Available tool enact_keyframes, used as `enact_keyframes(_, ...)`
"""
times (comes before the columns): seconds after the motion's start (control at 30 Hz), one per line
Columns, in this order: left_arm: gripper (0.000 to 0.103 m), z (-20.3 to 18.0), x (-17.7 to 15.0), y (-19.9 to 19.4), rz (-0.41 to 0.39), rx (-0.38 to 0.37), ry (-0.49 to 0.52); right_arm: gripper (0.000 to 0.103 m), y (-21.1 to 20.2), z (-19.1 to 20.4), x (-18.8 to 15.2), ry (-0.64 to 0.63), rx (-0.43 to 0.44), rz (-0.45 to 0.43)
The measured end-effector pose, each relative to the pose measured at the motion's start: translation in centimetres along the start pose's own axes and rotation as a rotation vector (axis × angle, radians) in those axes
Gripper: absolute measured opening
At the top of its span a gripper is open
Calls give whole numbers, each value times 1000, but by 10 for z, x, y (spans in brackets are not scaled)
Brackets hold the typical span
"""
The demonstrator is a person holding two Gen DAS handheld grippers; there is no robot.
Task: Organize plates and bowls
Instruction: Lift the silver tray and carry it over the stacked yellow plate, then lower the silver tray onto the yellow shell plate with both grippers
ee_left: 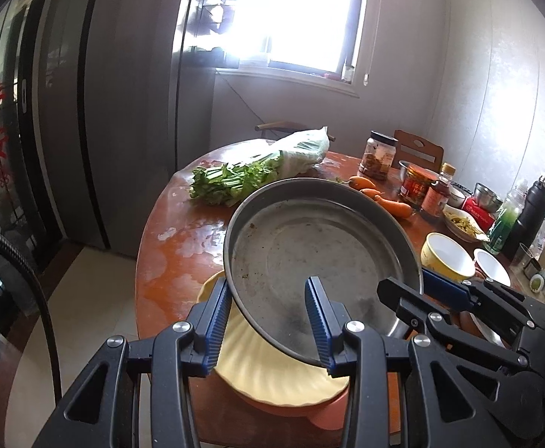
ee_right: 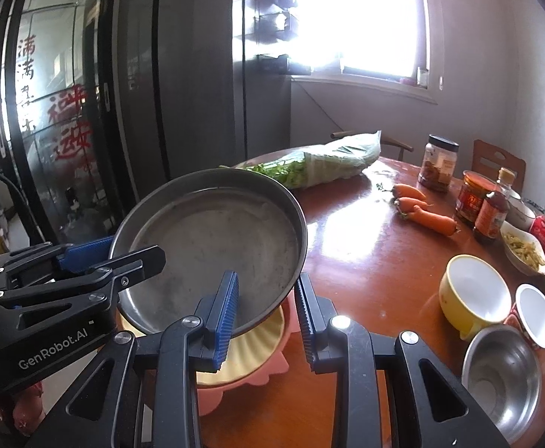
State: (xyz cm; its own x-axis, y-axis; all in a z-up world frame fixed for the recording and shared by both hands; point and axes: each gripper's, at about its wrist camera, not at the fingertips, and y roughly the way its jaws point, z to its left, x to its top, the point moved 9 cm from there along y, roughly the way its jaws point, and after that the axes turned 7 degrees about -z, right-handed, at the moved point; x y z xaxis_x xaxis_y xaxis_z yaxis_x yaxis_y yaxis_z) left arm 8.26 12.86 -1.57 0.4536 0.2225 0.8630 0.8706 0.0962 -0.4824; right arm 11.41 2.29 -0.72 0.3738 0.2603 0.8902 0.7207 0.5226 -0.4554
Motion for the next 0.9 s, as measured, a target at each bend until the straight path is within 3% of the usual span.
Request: enact_keyframes(0.9,41,10,-27,16,66,26,5,32,34,2,-33,15,35,88)
